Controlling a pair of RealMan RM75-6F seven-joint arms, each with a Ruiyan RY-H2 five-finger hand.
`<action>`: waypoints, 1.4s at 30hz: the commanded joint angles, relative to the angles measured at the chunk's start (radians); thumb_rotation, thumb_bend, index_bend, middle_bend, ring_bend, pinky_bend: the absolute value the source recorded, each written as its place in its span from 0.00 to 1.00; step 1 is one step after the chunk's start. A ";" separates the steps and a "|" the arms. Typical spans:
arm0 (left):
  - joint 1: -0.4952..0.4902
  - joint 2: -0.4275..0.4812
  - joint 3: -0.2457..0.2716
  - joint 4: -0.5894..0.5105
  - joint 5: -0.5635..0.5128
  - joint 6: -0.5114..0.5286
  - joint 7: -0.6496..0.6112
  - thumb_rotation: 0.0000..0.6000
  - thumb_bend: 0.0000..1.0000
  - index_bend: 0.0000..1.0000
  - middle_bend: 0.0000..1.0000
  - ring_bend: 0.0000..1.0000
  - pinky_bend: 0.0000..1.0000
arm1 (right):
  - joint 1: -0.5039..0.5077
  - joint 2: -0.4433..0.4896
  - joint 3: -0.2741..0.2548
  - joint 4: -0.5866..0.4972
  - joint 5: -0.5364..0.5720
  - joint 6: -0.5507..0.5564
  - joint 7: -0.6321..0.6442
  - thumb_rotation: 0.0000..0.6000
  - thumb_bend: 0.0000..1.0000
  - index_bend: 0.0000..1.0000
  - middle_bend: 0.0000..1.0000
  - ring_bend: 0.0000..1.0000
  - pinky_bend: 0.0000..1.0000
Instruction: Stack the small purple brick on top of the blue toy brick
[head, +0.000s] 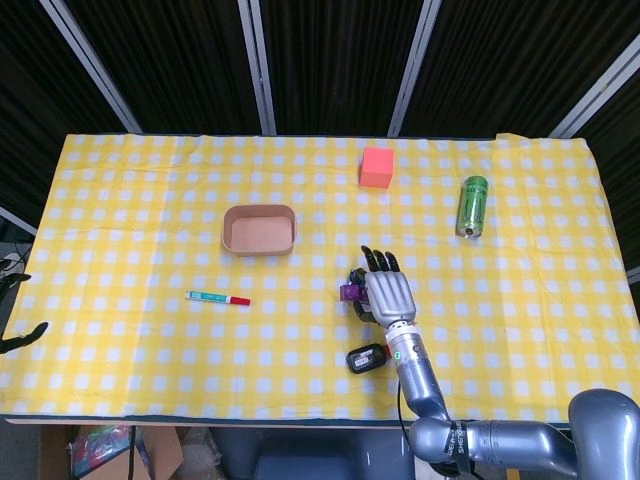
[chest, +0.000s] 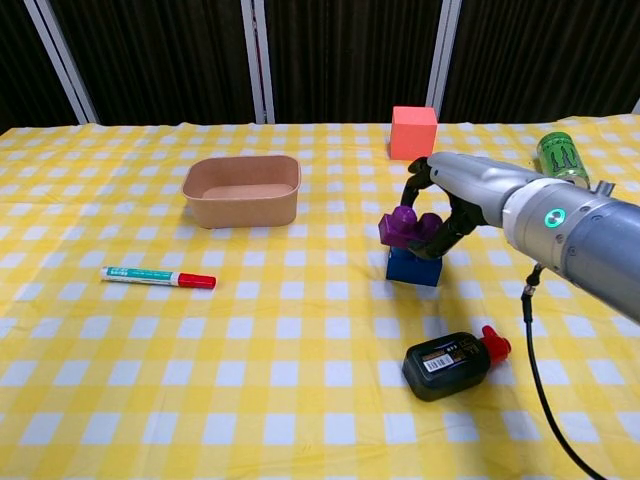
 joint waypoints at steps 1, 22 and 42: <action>0.000 0.001 -0.001 0.002 -0.002 -0.001 -0.005 1.00 0.21 0.26 0.09 0.00 0.05 | 0.011 -0.015 0.007 0.010 0.010 0.001 -0.016 1.00 0.51 0.60 0.00 0.00 0.00; 0.003 0.007 -0.001 0.005 -0.006 -0.003 -0.015 1.00 0.21 0.26 0.09 0.00 0.05 | 0.030 -0.030 0.017 0.074 0.049 -0.036 -0.029 1.00 0.51 0.60 0.00 0.00 0.00; 0.009 0.010 -0.001 -0.003 -0.015 0.005 0.006 1.00 0.21 0.26 0.09 0.00 0.05 | 0.004 0.017 0.010 0.091 0.042 -0.067 0.023 1.00 0.51 0.60 0.00 0.00 0.00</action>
